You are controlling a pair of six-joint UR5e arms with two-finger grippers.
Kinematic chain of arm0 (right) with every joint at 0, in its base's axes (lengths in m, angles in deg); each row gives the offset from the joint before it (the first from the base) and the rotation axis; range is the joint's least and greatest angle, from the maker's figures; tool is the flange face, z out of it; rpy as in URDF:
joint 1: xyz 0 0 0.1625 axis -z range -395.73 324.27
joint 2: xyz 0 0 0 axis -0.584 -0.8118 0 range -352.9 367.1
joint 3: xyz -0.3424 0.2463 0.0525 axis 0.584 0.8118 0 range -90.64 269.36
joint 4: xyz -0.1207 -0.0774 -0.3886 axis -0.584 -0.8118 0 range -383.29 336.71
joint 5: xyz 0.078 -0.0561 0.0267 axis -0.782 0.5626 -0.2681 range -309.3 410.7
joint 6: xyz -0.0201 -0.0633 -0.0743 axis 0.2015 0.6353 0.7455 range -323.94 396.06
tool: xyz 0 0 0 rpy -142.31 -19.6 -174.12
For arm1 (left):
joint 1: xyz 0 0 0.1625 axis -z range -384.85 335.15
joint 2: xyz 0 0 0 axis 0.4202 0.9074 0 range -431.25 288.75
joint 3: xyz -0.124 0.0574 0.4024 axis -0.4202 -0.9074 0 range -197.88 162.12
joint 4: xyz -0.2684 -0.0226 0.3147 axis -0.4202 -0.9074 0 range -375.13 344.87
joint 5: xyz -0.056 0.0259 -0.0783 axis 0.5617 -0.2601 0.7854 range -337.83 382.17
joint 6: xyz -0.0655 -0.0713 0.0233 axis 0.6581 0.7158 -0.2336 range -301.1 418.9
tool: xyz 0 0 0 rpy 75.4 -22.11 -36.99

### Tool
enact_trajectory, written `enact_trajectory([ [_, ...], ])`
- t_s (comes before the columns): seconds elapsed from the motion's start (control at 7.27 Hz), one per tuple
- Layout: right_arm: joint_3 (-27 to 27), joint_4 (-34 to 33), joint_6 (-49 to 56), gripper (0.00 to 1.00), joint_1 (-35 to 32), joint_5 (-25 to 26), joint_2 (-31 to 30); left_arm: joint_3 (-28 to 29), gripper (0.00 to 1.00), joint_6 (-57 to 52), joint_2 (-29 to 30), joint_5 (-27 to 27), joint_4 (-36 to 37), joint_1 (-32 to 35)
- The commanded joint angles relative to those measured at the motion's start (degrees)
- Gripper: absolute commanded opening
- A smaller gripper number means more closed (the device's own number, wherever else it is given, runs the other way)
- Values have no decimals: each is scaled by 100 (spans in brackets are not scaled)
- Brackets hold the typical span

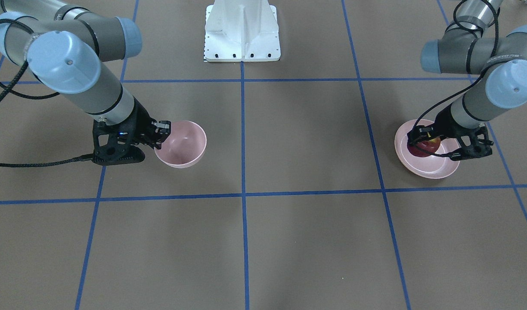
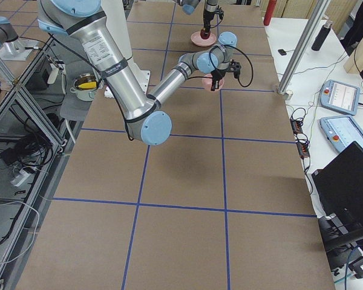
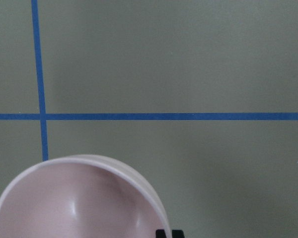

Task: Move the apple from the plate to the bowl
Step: 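Lift the apple with the left gripper while the right releases the bowl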

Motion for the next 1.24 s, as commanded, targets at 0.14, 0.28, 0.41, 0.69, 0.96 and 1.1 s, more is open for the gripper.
enact_trajectory([
  [0.14,1441,704,-35,0,271,191,896,-48,0,45,1045,19,1042,7],
  [0.28,2030,1389,-357,0,333,252,1098,-39,0,80,1116,149,1051,7],
  [0.41,2227,1500,-439,0,411,323,1240,-39,0,98,1195,211,1051,7],
  [0.69,2307,1519,-448,0,753,576,1259,-4,0,151,1362,221,1051,-2],
  [0.96,2500,1589,-457,0,860,622,1381,-13,0,423,1415,221,1043,-37],
  [1.1,2684,1598,-474,0,869,622,1556,-4,0,441,1416,221,1043,-55],
])
